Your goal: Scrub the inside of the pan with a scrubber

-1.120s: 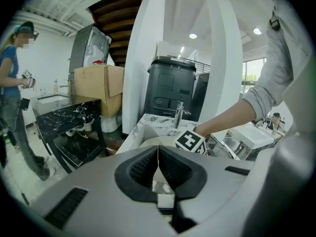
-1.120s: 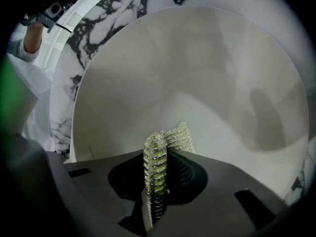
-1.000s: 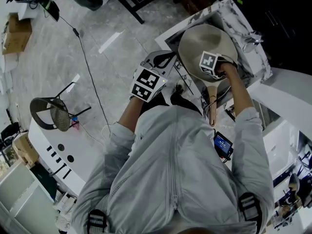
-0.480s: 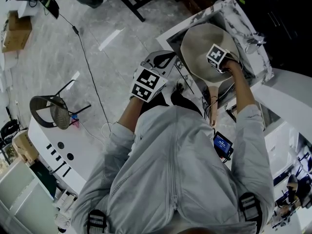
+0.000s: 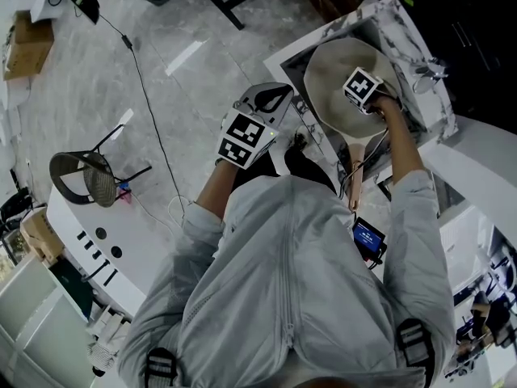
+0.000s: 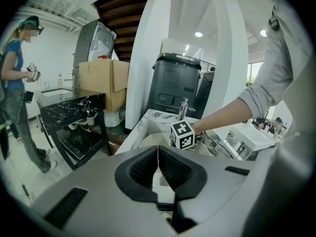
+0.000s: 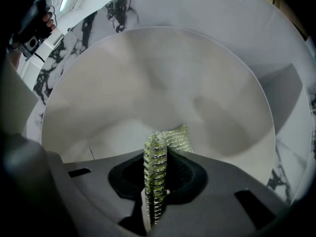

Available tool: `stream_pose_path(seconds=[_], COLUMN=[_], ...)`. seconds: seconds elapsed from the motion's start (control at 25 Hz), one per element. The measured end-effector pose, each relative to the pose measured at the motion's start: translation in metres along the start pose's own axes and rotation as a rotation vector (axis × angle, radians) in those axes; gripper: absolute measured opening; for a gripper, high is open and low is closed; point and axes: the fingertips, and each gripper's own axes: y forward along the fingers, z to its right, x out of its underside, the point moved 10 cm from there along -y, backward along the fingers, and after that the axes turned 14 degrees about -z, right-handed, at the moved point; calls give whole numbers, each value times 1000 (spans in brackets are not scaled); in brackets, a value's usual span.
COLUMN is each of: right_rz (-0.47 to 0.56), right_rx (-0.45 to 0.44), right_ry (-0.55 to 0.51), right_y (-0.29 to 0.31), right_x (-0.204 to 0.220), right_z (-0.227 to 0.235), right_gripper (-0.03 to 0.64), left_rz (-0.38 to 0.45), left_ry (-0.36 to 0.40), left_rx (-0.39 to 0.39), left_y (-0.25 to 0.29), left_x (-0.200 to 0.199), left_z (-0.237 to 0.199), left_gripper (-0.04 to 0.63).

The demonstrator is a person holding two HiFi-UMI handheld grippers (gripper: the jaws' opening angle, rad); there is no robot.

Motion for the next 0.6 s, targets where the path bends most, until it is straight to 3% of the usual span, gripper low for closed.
stream_pose_path(seconds=[0.6], right_rz=[157], right_rx=[-240], right_ry=[100], right_y=[-9], right_x=[-42], right_z=[-28], right_gripper=[83], left_rz=[-34], left_ry=[-18], left_rx=[41], left_y=[8], left_x=[-10], left_z=[-51], left_gripper=[25])
